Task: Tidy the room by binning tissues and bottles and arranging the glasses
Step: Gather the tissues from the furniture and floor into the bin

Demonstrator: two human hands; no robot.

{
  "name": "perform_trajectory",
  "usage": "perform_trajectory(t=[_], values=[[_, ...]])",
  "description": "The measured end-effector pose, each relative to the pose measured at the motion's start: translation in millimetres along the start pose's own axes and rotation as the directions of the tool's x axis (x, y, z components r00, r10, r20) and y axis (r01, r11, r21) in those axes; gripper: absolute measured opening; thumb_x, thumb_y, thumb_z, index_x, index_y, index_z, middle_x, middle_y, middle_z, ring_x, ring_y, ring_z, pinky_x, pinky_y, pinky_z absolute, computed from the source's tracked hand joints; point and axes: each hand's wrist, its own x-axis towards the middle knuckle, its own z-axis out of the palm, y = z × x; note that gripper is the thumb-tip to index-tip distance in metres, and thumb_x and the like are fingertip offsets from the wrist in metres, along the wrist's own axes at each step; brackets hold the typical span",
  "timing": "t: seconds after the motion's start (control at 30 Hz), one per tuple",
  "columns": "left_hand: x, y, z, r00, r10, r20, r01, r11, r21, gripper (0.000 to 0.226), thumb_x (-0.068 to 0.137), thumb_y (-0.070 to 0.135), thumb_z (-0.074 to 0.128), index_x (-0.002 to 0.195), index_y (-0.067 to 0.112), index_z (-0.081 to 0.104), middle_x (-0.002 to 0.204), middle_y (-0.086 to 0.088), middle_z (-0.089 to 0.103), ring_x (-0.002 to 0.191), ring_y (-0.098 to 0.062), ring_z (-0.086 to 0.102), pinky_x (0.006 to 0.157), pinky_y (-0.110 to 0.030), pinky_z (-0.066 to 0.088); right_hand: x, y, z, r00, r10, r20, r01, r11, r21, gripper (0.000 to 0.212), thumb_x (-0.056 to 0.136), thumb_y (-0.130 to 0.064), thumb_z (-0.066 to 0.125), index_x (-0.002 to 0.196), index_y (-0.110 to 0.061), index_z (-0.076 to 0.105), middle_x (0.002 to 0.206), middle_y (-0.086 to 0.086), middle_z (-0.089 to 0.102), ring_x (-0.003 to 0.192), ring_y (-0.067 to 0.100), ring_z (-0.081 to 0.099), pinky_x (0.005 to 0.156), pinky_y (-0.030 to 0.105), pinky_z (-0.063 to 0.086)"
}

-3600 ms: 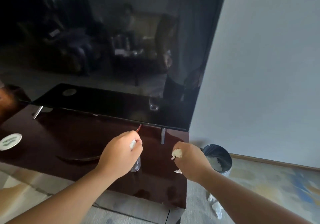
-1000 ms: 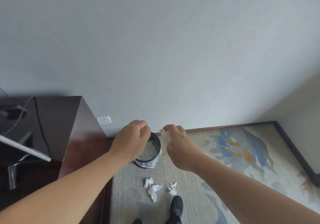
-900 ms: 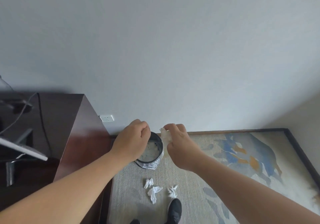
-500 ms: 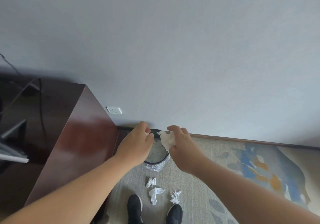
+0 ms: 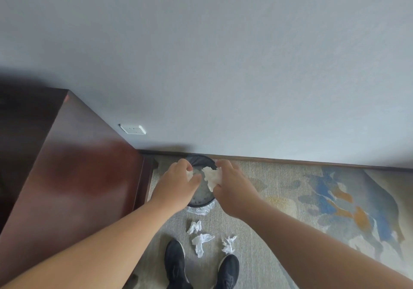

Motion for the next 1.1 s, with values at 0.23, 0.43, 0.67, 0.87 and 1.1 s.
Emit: perform_trajectory(t=[0.23,0.43,0.67,0.87,1.1], values=[[19,-9,5,0.999,-0.013,-0.045,0.011,1.0,-0.028,0.027,0.092,0.043,0.052,0.109,0.022,0.049,0.107,0.006,0.048,0.097,-0.017,0.051,0.075,-0.031,0.04,21,-6,12,0.999,0.032,-0.006,-0.032,0.999,0.02,0.049,0.089,-0.009,0.044,0.135,-0.022,0.036,0.129,0.007,0.041,0.1,0.026,0.056,0.08,0.039,0.051],[32,-13,7,0.997,-0.016,-0.069,0.014,0.999,-0.032,0.031,0.093,0.045,0.051,0.112,0.021,0.05,0.106,0.006,0.046,0.1,-0.018,0.051,0.077,-0.031,0.04,34,-6,12,0.999,0.032,-0.036,-0.031,0.999,0.033,0.051,0.087,-0.008,0.043,0.136,-0.021,0.037,0.13,0.006,0.043,0.104,0.023,0.053,0.078,0.033,0.046],[50,-19,19,0.998,-0.015,-0.066,0.014,1.0,-0.012,0.031,0.092,0.045,0.052,0.112,0.021,0.05,0.105,0.006,0.047,0.098,-0.018,0.052,0.078,-0.031,0.042,54,2,19,0.998,0.055,-0.024,-0.055,0.998,0.025,0.053,0.088,-0.008,0.044,0.138,-0.023,0.036,0.133,0.004,0.041,0.102,0.023,0.056,0.075,0.033,0.048],[68,-28,34,0.997,-0.036,-0.063,0.037,0.999,0.019,0.033,0.092,0.048,0.049,0.113,0.022,0.051,0.11,0.003,0.052,0.096,-0.015,0.049,0.077,-0.03,0.041,73,14,28,0.997,0.071,-0.006,-0.071,0.997,0.008,0.047,0.089,-0.009,0.045,0.134,-0.022,0.038,0.128,0.004,0.043,0.1,0.023,0.056,0.079,0.037,0.051],[80,-38,50,0.998,-0.053,-0.015,0.053,0.999,0.002,0.051,0.091,0.051,0.051,0.13,0.02,0.045,0.125,-0.003,0.049,0.113,-0.02,0.051,0.089,-0.032,0.044,91,28,39,0.995,0.086,0.054,-0.087,0.996,0.005,0.062,0.089,-0.022,0.058,0.144,-0.024,0.029,0.142,0.004,0.036,0.114,0.026,0.054,0.088,0.036,0.051]])
